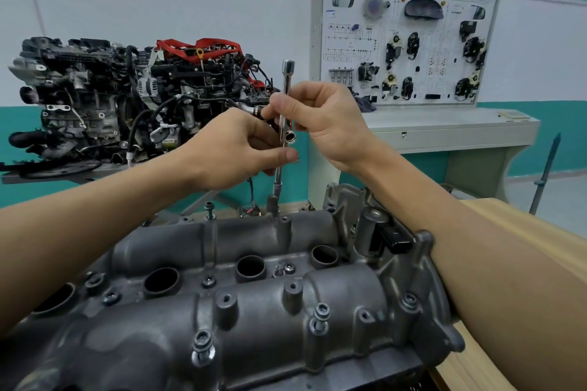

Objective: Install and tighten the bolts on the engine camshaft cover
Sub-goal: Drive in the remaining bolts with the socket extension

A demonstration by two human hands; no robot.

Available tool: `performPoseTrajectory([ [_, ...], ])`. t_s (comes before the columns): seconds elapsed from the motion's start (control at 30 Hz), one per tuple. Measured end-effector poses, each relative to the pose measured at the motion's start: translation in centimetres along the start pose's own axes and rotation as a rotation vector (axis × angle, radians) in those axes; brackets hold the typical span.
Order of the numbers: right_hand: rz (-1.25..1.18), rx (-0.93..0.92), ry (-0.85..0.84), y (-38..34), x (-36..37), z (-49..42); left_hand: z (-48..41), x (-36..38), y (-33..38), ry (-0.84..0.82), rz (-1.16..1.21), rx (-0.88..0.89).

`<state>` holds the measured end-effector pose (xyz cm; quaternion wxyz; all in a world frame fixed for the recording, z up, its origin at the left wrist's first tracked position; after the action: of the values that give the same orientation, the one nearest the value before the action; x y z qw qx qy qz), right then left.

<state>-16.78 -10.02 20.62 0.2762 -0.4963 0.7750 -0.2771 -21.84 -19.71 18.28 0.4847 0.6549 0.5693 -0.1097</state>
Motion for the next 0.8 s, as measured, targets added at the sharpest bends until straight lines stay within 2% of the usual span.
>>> performPoseTrajectory([
  [0.1,-0.007,-0.025,0.061,0.0,-0.4,0.0,0.2,-0.2,0.1,0.049,0.044,-0.005],
  [0.17,-0.032,-0.019,0.035,-0.1,-0.2,0.1,0.2,-0.1,0.4,0.05,0.036,0.018],
  [0.3,-0.023,0.083,-0.073,0.7,0.2,0.1,0.0,0.7,0.0,-0.054,0.045,-0.021],
  [0.43,-0.033,0.075,-0.083,0.6,0.4,0.2,-0.1,1.1,-0.4,-0.135,0.072,-0.057],
  [0.63,-0.033,-0.002,0.053,-0.1,-0.4,0.2,0.1,-0.3,-0.4,0.069,0.128,-0.055],
  [0.8,-0.094,-0.001,0.048,-0.1,-0.5,0.1,0.0,0.3,0.2,-0.012,0.117,-0.012],
])
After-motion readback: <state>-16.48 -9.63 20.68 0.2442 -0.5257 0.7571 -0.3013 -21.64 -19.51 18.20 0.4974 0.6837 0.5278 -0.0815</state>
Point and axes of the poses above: each hand's wrist, its own z-axis away from the middle knuckle, its own x-axis out of the palm, y = z × x, the point moved 9 cm from there along -z, towards the middle knuckle, and after that the axes turned 1 degree about -z, right-handed, at the moved point
